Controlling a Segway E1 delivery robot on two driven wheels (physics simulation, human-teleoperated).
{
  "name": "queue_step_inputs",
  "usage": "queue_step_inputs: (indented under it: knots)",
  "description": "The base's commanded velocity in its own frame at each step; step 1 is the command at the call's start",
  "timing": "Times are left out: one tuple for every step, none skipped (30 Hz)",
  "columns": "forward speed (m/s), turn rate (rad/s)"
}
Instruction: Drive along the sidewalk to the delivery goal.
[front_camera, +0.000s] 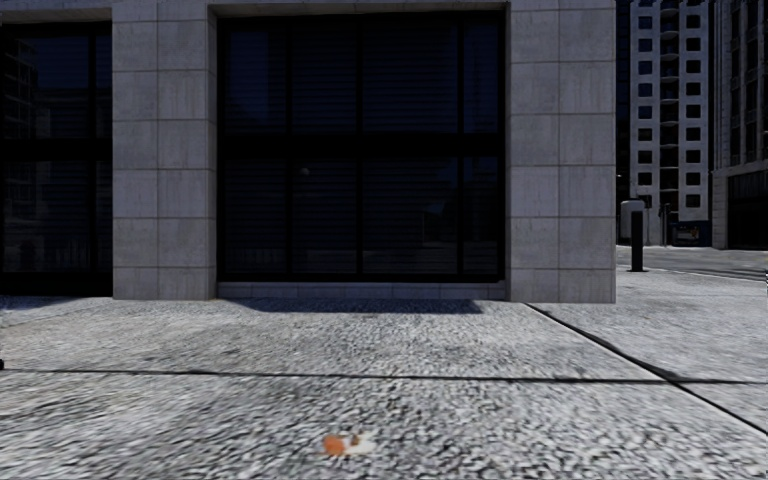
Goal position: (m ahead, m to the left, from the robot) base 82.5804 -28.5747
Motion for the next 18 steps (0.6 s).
queue_step_inputs:
  knots:
    - [1.06, -0.38]
    - [1.06, -0.39]
    - [1.06, -0.39]
    - [1.06, -0.39]
    - [1.06, -0.39]
    - [1.06, -0.39]
    - [1.06, -0.39]
    - [1.06, -0.4]
    - [1.06, -0.43]
    - [1.06, -0.43]
    - [1.08, -0.45]
    - [1.08, -0.45]
    - [1.08, -0.45]
    - [1.08, -0.45]
    - [1.09, -0.45]
    - [1.09, -0.45]
    - [1.09, -0.45]
    - [1.09, -0.45]
